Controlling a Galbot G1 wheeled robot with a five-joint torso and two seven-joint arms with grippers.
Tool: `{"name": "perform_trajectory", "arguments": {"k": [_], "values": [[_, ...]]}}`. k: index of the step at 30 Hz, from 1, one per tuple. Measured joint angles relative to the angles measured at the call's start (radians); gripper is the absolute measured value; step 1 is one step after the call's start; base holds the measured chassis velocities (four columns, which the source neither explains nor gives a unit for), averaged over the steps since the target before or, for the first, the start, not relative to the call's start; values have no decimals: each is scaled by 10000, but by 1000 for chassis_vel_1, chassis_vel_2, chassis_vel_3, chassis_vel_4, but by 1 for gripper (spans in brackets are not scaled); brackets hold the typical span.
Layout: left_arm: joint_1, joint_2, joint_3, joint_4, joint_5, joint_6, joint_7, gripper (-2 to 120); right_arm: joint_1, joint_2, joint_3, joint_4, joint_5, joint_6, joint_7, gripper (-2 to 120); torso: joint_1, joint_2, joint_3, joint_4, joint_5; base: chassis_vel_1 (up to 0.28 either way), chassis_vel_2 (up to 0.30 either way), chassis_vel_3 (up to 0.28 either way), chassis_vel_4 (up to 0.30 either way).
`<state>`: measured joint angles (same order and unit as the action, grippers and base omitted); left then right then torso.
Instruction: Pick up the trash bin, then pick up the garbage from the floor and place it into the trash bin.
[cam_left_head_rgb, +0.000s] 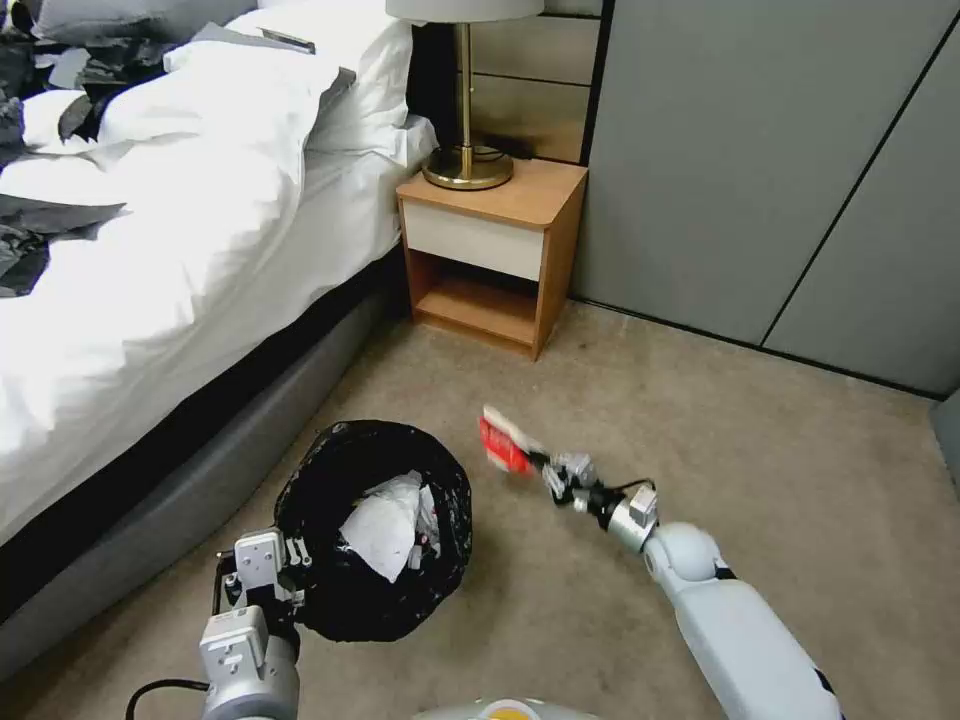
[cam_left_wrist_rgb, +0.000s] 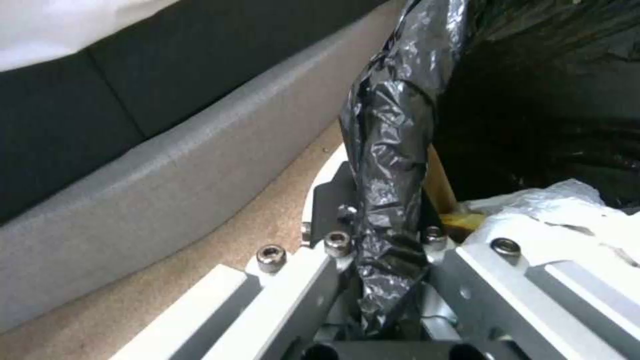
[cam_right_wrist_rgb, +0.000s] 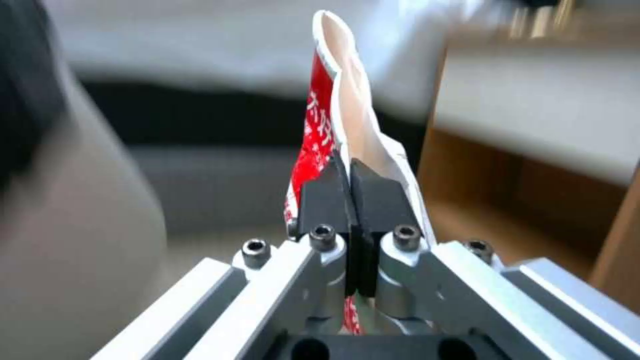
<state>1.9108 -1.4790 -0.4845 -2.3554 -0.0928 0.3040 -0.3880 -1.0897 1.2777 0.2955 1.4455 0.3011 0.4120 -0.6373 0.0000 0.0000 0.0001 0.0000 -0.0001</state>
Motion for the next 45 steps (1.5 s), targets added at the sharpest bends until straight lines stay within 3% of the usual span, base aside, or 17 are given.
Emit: {"name": "perform_trajectory", "arguments": {"k": [2, 4, 5, 6, 9, 13, 18, 24, 37, 45], "values": [[-6, 22, 9, 35, -7, 0, 0, 0, -507, -51, 177, 1567, 296, 0, 74, 0, 0, 0, -1, -2, 0, 0, 0, 0, 0], [-8, 29, 11, 41, -9, 0, 1, 0, -661, -75, 197, 2101, 405, -3, 81, 0, 0, 0, -1, -2, 0, 0, 0, 0, 0], [-9, 49, 15, 52, -10, 0, 2, 0, -985, -135, 185, 3206, 655, -40, 90, 0, 0, 0, -1, -1, 1, 0, 0, 0, 0], [-9, 49, 15, 52, -10, 0, 2, 0, -985, -135, 185, 3206, 655, -40, 90, 0, 0, 0, -1, -1, 1, 0, 0, 0, 0], [-11, 69, 47, 63, -9, 0, 2, 0, -1655, -402, -308, 5154, 1168, -302, 157, 0, 0, 0, -1, 0, 0, 0, 0, 0, 0], [-28, 85, 58, 64, -9, 1, 2, 0, -2173, -730, -1082, 5911, 936, -395, 185, 0, 0, 1, -2, -1, 0, 0, 0, 0, 0], [-50, 97, 66, 64, -9, 10, 3, 0, -2411, -1224, -2226, 5337, 317, -313, 197, 0, 0, 0, -2, -1, 1, 0, 0, 0, 0], [-68, 46, 126, 64, 2, 18, 4, 0, -2120, -1121, -3002, 4157, -352, -175, 300, 0, -1, 0, -1, 0, 2, 0, 0, 0, 0], [-106, 1, 178, 136, 19, 29, 7, 0, -1345, -628, -3559, 2710, -640, -492, 704, 0, 0, 0, -1, 0, 1, 0, 0, 0, 0], [-141, 15, 186, 144, 12, 48, 12, 0, -1484, -747, -3471, 2883, -684, -557, 778, 27, 0, 0, 0, -1, 1, 0, 0, 0, 0]]}}
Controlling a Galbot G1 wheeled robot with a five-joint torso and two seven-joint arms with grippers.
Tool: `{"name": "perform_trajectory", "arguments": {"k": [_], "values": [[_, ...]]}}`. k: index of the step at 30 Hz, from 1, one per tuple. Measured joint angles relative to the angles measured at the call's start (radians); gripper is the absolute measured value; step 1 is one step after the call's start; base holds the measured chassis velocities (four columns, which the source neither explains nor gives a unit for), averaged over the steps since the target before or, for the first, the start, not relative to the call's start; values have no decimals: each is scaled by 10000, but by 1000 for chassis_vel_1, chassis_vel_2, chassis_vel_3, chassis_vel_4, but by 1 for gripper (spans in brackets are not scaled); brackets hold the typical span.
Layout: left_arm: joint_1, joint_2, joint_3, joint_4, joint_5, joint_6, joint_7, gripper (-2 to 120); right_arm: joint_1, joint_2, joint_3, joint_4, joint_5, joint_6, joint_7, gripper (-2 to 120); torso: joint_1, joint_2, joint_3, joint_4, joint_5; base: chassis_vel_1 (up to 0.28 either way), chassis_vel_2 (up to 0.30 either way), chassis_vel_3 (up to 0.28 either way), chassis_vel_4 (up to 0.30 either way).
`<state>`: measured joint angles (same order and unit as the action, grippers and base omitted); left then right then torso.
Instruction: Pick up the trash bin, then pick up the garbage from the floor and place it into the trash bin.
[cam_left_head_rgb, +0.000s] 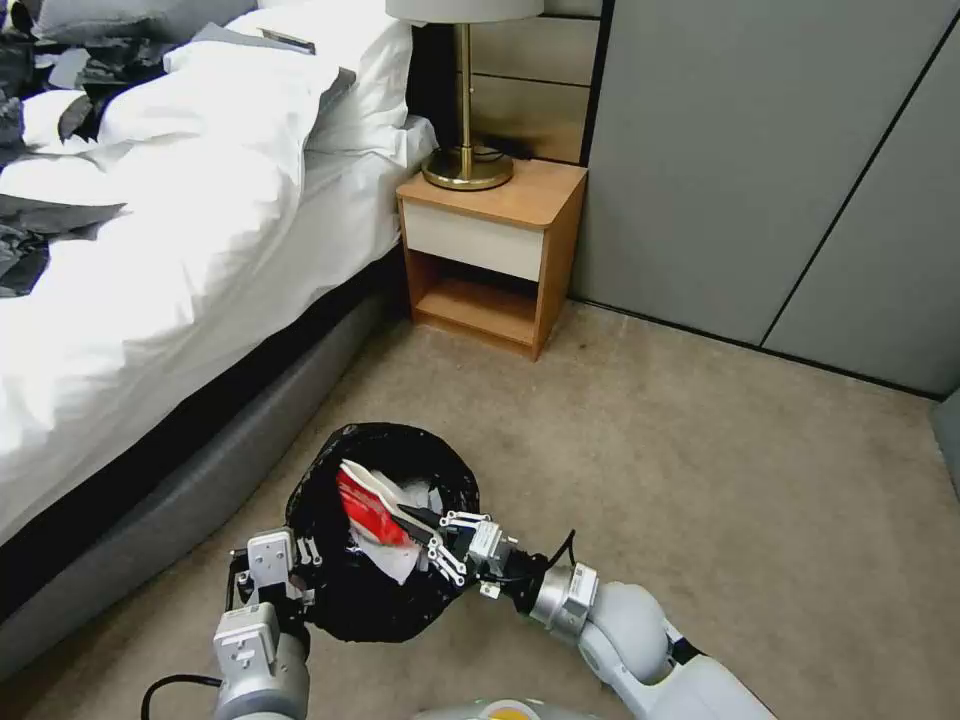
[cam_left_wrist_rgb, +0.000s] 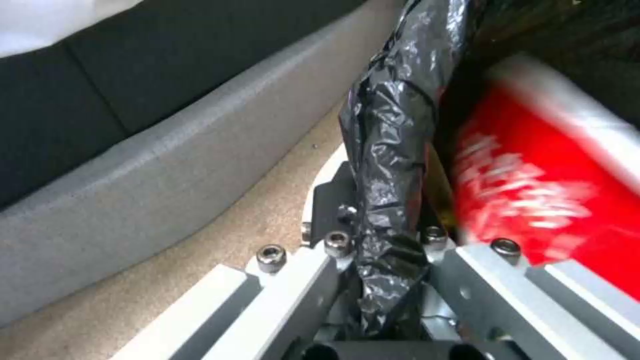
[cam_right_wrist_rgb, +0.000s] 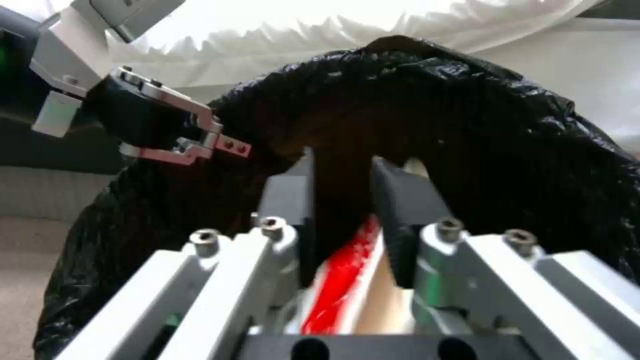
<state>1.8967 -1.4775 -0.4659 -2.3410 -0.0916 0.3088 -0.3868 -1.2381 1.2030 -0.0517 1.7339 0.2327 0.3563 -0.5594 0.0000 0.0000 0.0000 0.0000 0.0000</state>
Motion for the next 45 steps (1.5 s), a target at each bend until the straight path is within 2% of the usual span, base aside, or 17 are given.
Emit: {"name": "perform_trajectory", "arguments": {"k": [1, 5, 7, 9, 10, 13, 14, 17, 20, 22, 23, 25, 29, 30, 33, 39, 45], "values": [[0, 0, 0, 0, 0, 0, 0, 0, 0, 0, 0, 0, 0, 0, 0, 27, 0, 0, 0, 0, 0, 0, 0, 0, 0], [-2, 38, -21, -2, -20, 9, 0, 0, -195, -249, 185, 394, -2, -69, -10, 46, 0, 0, 0, 0, 1, 0, 0, 0, 0], [-1, 46, -28, -2, -22, 9, 0, 0, -227, -293, 209, 452, -2, -77, -14, 48, 0, 0, 0, 0, 0, 0, 0, 0, 0], [3, 72, -44, -4, -28, 11, 0, 0, -408, -568, 341, 794, -1, -103, -48, 60, 0, -1, 0, 0, 1, 0, 0, 0, 0], [3, 72, -44, -4, -28, 11, 0, 0, -408, -568, 341, 794, -1, -103, -48, 60, 0, -1, 0, 0, 1, 0, 0, 0, 0], [10, 81, -33, -9, -26, 16, 0, 0, -591, -960, 524, 1306, 0, -77, 14, 75, 0, -1, 0, 0, 2, 0, 0, 0, 0], [10, 81, -33, -9, -26, 16, 0, 0, -591, -960, 524, 1306, 0, -77, 14, 75, 0, -1, 0, 0, 2, 0, 0, 0, 0], [21, 86, -18, -49, -15, 26, 0, 0, -700, -1272, 773, 2108, 156, -69, 254, 89, 0, -1, 0, 0, 1, 0, 0, 0, 0], [42, 91, -16, -75, -14, 28, 0, 0, -735, -1318, 1028, 2674, 372, -70, 419, 96, 0, -1, 0, 1, 1, 0, 0, 0, 0], [42, 91, -16, -75, -14, 28, 0, 0, -735, -1318, 1028, 2674, 372, -70, 419, 97, 0, -1, 0, 1, 1, 0, 0, 0, 0], [64, 93, -27, -84, -16, 29, 0, 0, -822, -1285, 1326, 3264, 625, -73, 644, 100, 0, -1, -1, 0, -1, 0, 0, 0, 0], [99, 91, -59, -101, -43, 29, 2, 0, -1286, -810, 1994, 4126, 791, -75, 1536, 100, 0, -1, -1, 2, -2, 0, 0, 0, 0], [130, 85, -70, -128, -52, 29, -3, 0, -1857, -263, 2545, 4485, 380, -91, 2474, 100, 0, -1, 0, -1, 0, 0, 0, 0, 0], [138, 76, -68, -154, -53, 29, -4, 0, -2242, 147, 2836, 4501, -69, 21, 3182, 100, 0, -1, -1, -3, -2, 0, 0, 0, 0], [123, 66, -59, -160, -53, 29, -3, 0, -2882, 643, 2955, 4161, -520, 184, 4713, 100, 0, -2, 0, -2, -2, 0, 0, 0, 0], [123, 99, -62, -152, -57, 29, -3, 0, -3359, 896, 2950, 3657, -742, 203, 5700, 100, 0, -1, -1, -2, -1, 0, 0, 0, 0], [191, 91, -67, -269, -68, 36, -3, 0, -3295, 997, 2905, 3301, -993, 261, 5783, 100, 0, -1, 0, 1, 0, 37, 40, 32, 28]]}}
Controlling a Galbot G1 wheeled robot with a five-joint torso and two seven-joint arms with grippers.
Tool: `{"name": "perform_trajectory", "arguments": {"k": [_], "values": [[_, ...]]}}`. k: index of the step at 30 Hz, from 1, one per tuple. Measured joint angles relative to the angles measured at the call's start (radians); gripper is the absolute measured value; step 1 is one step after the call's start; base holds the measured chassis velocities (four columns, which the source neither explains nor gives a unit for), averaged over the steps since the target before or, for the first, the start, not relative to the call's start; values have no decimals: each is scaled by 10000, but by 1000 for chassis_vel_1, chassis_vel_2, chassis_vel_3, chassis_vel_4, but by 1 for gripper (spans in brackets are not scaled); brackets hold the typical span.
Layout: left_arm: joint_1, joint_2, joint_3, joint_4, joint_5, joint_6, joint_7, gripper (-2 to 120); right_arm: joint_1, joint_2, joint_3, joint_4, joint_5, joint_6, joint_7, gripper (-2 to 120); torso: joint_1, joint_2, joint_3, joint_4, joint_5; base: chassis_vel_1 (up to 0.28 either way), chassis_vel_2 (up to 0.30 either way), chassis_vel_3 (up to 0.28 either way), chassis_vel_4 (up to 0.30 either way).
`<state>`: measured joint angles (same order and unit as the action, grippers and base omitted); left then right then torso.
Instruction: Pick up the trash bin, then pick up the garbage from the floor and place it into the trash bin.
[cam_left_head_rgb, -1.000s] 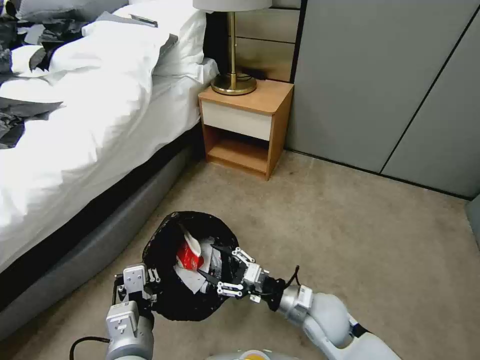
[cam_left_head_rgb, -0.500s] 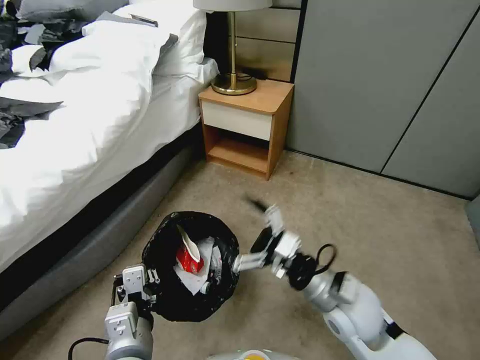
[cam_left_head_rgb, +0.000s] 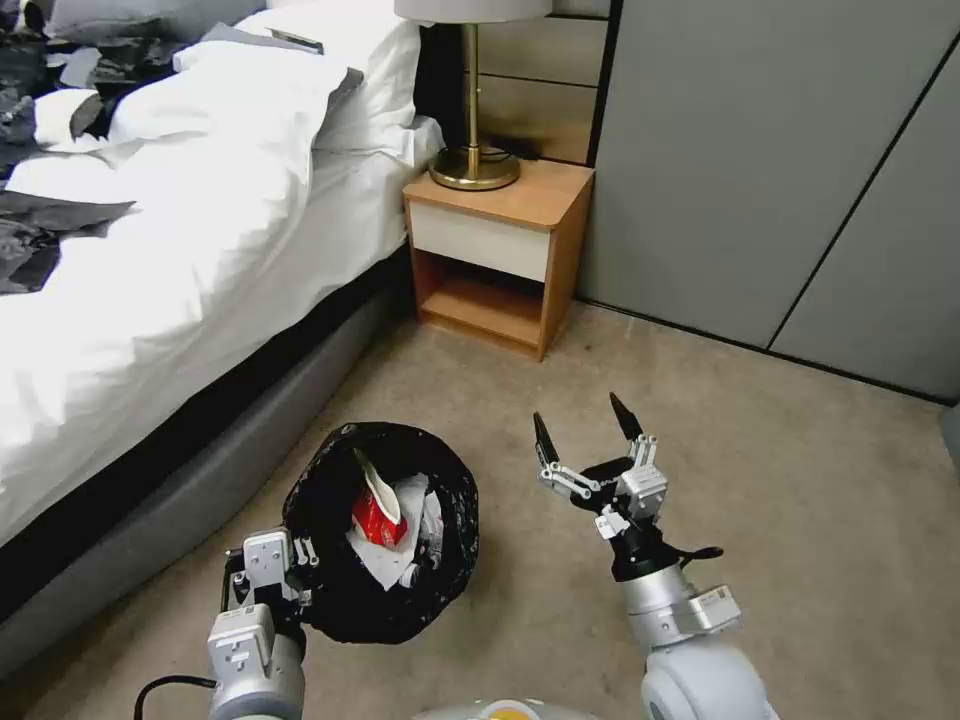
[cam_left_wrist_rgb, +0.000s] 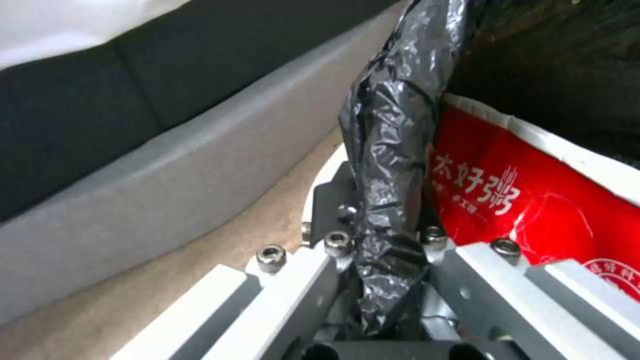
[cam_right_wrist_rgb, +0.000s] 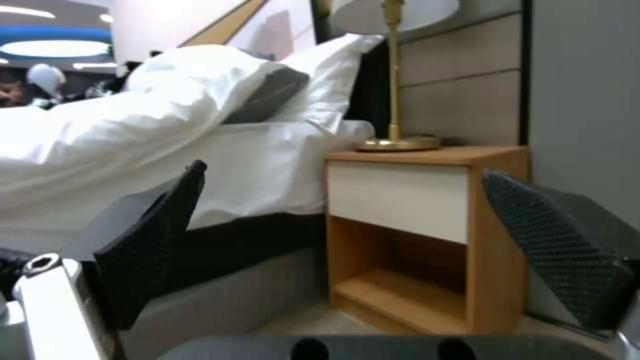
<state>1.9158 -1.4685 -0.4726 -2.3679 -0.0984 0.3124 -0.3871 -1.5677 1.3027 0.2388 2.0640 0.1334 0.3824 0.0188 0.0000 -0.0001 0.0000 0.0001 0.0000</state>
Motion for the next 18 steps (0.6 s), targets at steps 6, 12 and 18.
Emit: {"name": "perform_trajectory", "arguments": {"k": [6, 12, 18], "values": [[12, -21, -6, -60, 4, 0, -1, 0, 24, 23, -74, -26, -58, -9, -35, 100, 0, 0, 0, -1, 0, 63, 64, 69, 66], [5, -24, -10, -64, 6, 8, -2, 0, 59, -17, -65, -14, -55, -82, -63, 100, 0, 1, 0, -1, 0, 95, 86, 100, 93], [4, -33, -12, -64, 12, 19, -5, 0, 116, -41, -61, 21, -43, -166, -78, 100, 0, 0, 0, 0, 0, 121, 124, 116, 116]]}}
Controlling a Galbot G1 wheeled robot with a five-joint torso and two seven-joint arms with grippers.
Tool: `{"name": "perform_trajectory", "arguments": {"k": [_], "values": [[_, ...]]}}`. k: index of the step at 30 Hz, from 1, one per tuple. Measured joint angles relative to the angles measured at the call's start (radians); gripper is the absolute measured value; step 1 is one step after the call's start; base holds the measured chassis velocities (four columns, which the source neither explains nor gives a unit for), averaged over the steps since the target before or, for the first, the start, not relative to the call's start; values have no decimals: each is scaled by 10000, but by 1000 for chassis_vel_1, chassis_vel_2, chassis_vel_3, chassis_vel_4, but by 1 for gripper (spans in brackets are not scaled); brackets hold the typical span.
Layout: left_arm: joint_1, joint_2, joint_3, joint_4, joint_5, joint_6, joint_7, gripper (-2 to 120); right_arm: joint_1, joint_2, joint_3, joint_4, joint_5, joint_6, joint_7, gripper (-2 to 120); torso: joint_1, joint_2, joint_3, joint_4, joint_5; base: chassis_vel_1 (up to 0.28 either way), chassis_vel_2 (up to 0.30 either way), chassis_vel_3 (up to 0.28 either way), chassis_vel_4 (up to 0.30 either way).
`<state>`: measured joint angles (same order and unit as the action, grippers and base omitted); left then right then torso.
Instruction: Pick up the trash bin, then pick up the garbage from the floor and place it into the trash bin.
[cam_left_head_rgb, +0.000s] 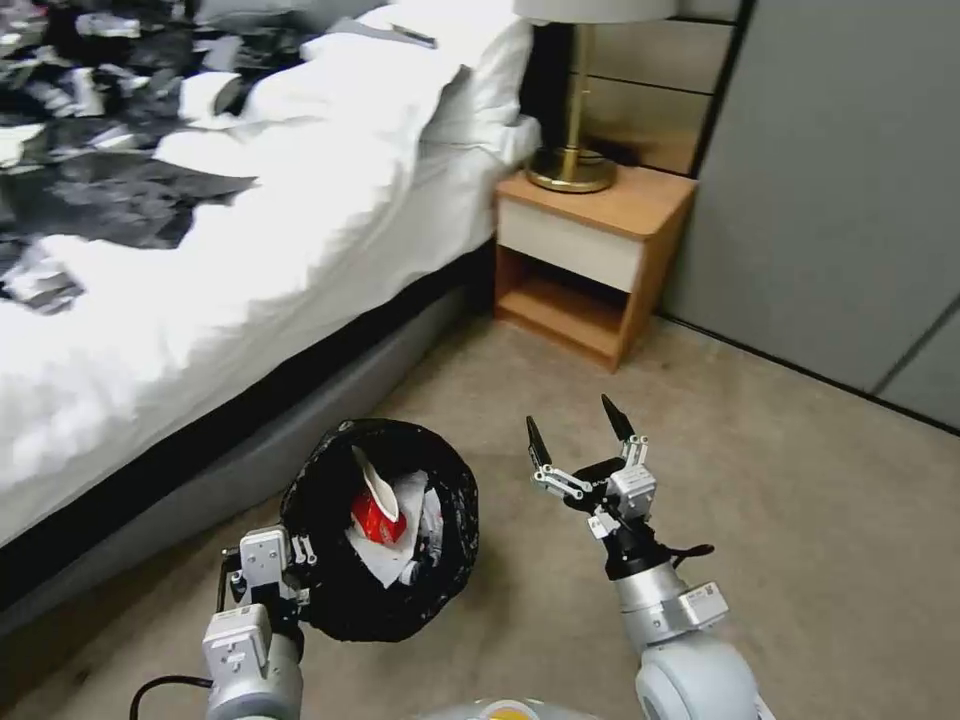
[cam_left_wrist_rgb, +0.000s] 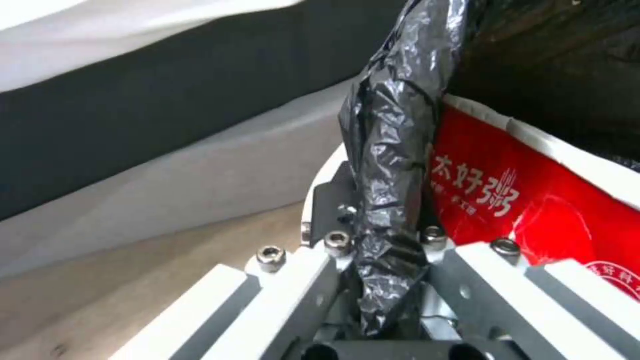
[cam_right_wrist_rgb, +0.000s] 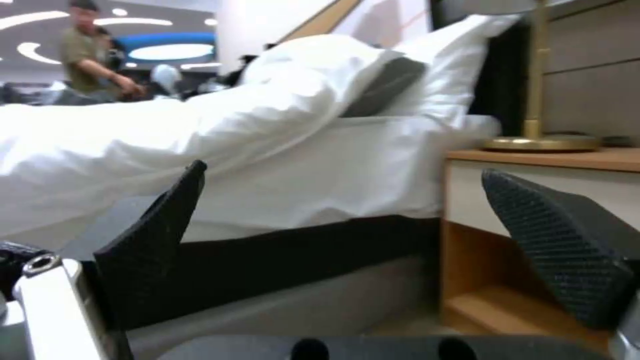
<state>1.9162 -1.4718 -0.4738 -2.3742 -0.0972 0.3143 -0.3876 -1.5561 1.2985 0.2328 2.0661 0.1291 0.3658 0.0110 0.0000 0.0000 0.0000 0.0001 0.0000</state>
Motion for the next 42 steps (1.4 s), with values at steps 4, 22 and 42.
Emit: {"name": "perform_trajectory", "arguments": {"k": [4, 22, 42], "values": [[40, 0, -11, -17, 19, 5, -6, 0, 3, -17, -20, 80, 0, -96, -21, 100, 0, 0, 0, 0, 0, 123, 131, 129, 133], [519, -2, 109, -313, 305, 42, -11, 0, 66, -31, -199, 132, -24, -346, -83, 100, 0, 0, 0, -2, 1, 121, 127, 124, 124], [581, 10, 191, -308, 357, 147, -17, 0, 46, -18, -332, 24, -45, -361, -291, 100, 0, 0, 0, -1, 0, 128, 120, 122, 124]]}}
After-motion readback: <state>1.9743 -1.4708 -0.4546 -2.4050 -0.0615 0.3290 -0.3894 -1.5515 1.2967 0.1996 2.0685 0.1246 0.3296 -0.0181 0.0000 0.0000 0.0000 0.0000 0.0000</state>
